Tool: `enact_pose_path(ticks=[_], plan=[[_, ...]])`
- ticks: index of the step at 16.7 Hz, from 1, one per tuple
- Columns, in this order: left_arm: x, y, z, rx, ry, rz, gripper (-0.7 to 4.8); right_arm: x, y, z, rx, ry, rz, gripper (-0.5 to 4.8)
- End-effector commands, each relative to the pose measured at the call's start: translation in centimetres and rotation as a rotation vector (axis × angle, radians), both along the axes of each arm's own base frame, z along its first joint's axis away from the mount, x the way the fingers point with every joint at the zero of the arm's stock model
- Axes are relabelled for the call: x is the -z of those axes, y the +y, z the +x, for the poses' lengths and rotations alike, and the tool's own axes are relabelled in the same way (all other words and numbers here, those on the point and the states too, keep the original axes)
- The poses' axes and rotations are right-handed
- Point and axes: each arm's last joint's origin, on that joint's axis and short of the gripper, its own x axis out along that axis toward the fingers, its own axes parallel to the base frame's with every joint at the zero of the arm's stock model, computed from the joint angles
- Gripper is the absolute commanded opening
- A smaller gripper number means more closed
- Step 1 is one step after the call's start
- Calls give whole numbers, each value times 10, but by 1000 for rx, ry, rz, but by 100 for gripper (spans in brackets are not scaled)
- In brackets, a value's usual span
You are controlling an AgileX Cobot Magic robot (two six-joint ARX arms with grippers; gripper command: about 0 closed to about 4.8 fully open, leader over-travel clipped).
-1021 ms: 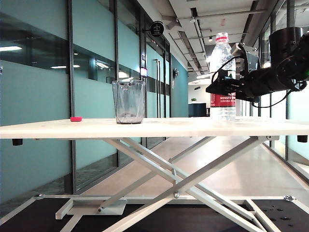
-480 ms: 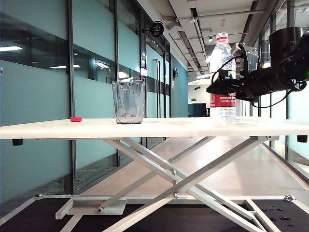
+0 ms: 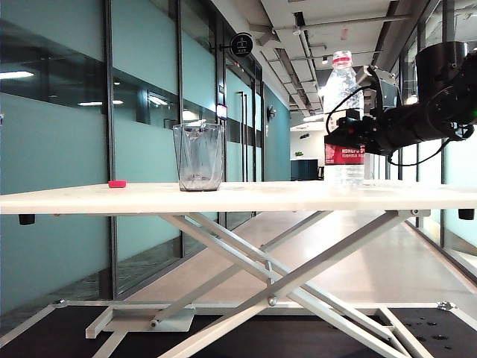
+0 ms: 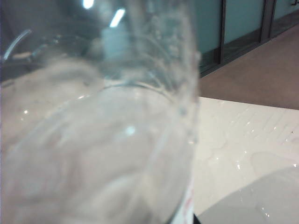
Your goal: Pick up the mineral water bottle on the table and pour water into the mug until it's half full.
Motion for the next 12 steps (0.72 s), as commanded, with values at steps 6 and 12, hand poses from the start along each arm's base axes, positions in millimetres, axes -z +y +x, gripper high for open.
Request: enact_pose_path(ticks=[6,12], plan=[[-1,0,0,5,-11,-1,-5,-38,62,-16,-22,11,-338,197],[-1,0,0,5,-6,0,-5,-77,121,-22,70,55,-631,197]])
